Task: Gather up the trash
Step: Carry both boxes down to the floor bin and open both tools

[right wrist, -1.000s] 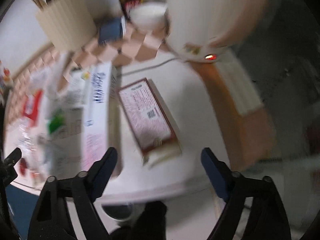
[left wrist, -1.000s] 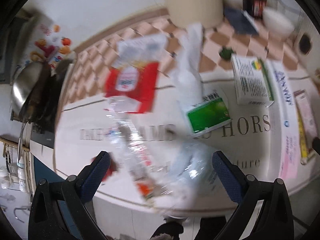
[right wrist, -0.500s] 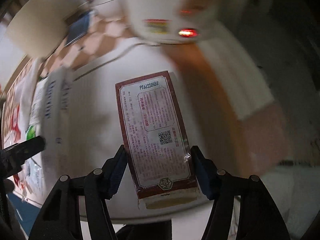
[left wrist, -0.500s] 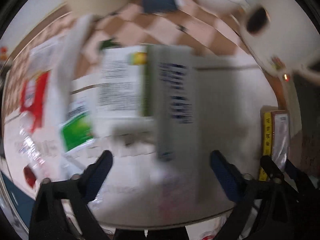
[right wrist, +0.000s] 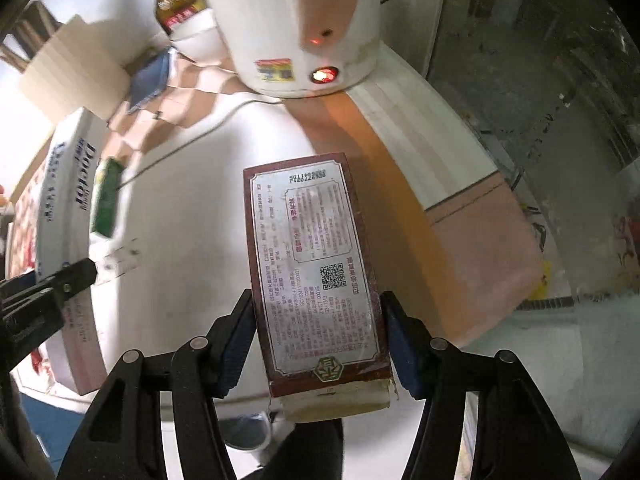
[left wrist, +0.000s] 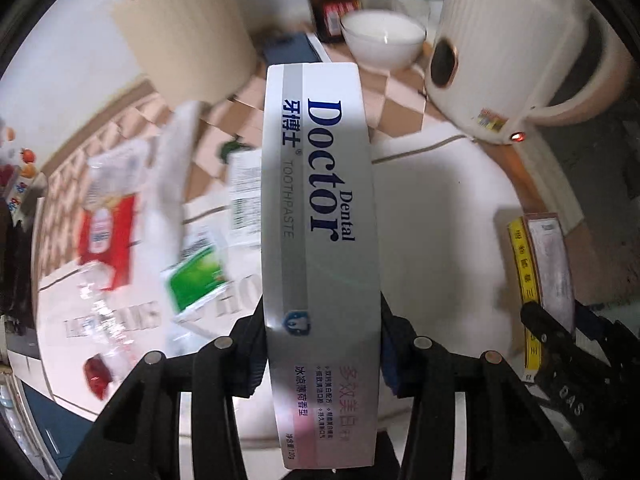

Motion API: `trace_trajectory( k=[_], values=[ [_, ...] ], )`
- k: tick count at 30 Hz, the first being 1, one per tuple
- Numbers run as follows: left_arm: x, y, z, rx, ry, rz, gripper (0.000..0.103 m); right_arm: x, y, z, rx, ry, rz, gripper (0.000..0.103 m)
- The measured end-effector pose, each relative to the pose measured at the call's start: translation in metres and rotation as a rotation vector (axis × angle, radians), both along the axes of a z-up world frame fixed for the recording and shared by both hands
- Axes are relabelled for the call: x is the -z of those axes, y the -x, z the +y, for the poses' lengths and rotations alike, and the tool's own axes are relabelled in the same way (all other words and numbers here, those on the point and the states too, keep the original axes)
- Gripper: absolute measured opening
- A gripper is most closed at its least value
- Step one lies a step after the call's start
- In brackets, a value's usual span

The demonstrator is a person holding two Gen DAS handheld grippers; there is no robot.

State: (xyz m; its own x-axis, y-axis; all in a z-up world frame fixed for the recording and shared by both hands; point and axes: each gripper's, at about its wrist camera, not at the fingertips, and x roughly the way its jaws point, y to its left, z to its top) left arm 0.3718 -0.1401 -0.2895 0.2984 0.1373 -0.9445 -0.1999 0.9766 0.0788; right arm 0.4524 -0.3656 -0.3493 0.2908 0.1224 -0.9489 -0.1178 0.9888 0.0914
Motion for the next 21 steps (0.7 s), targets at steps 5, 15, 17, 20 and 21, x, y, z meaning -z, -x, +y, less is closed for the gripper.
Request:
trace_trajectory(
  k=[5, 15, 17, 20, 21],
  values=[
    [-0.031, 0.082, 0.039, -0.014, -0.052, -0.075, 0.042, -0.033, 0.056, 0.021, -0.017, -0.052, -0.057, 0.062],
    [0.0, 0.292, 0.117, -0.114, 0.008, 0.071, 0.042, -0.015, 0.231, 0.109, -0.076, -0.121, 0.003, 0.062],
    [0.024, 0.322, 0.123, -0.131, 0.054, 0.139, 0.042, 0.013, 0.264, 0.122, -0.09, -0.119, 0.071, 0.062],
    [0.085, 0.353, 0.129, -0.156, 0.159, 0.278, 0.042, 0.06, 0.306, 0.132, -0.116, -0.09, 0.17, 0.062],
    [0.116, 0.359, 0.13, -0.161, 0.212, 0.334, 0.042, 0.079, 0.32, 0.134, -0.126, -0.077, 0.209, 0.062]
  ],
)
